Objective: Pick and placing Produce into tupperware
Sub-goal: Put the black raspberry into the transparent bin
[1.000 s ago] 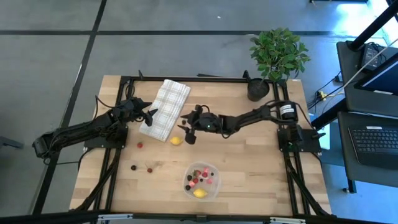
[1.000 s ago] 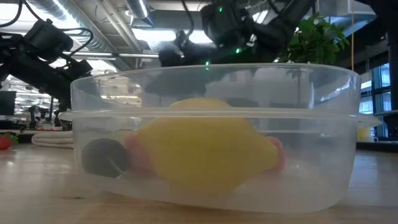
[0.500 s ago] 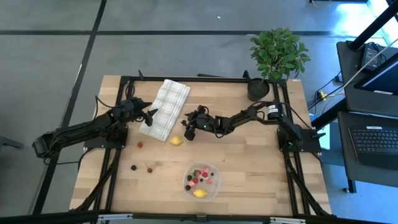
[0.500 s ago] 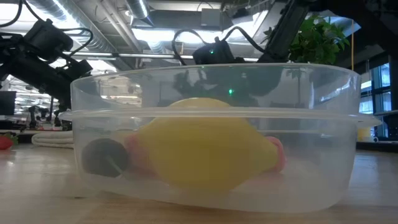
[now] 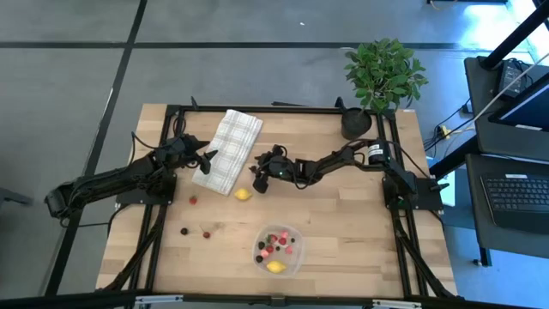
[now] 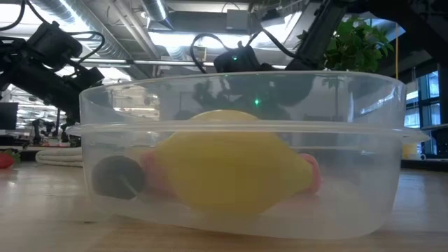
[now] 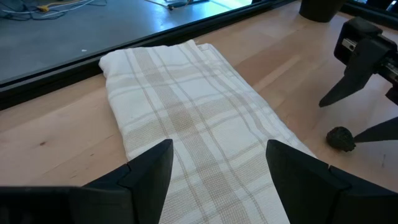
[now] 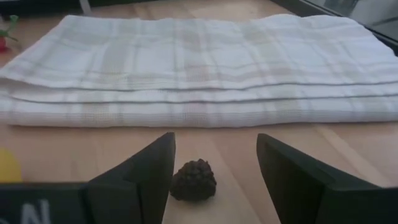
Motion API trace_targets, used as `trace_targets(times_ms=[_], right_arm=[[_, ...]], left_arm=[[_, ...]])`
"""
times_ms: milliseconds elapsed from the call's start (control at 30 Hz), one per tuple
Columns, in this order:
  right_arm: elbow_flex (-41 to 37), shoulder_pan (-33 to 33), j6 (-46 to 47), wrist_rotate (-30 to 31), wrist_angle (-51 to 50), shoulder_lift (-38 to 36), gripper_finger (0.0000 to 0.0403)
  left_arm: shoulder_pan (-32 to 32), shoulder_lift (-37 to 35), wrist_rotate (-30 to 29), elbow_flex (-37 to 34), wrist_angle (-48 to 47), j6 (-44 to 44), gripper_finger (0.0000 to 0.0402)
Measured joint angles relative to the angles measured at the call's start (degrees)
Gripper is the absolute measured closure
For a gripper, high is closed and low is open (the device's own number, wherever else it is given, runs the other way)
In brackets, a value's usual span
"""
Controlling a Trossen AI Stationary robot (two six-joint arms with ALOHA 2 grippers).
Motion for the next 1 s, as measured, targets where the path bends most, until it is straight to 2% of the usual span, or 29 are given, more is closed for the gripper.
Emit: trace_targets(times_ms=[167, 667, 833, 1000], right_arm=[[0.9, 0.0, 0.3, -2.2, -1.5, 0.0, 0.0175], [1.3, 0.0, 3.7, -2.6, -7.3, 0.0, 0.0175], [4.0, 0.0, 4.5, -3.1, -8.7, 1.5, 0.0175], [10.4, -0.1, 4.4, -3.5, -14.5, 5.8, 0.0184]], left_arm=[[0.0, 0.0, 0.0, 0.0, 0.0, 0.0, 0.0151], [0.0, 0.0, 0.0, 0.0, 0.0, 0.0, 0.0151], [0.0, 0.0, 0.0, 0.0, 0.0, 0.0, 0.0151], [0.0, 0.0, 0.0, 0.0, 0.0, 0.0, 0.0151]])
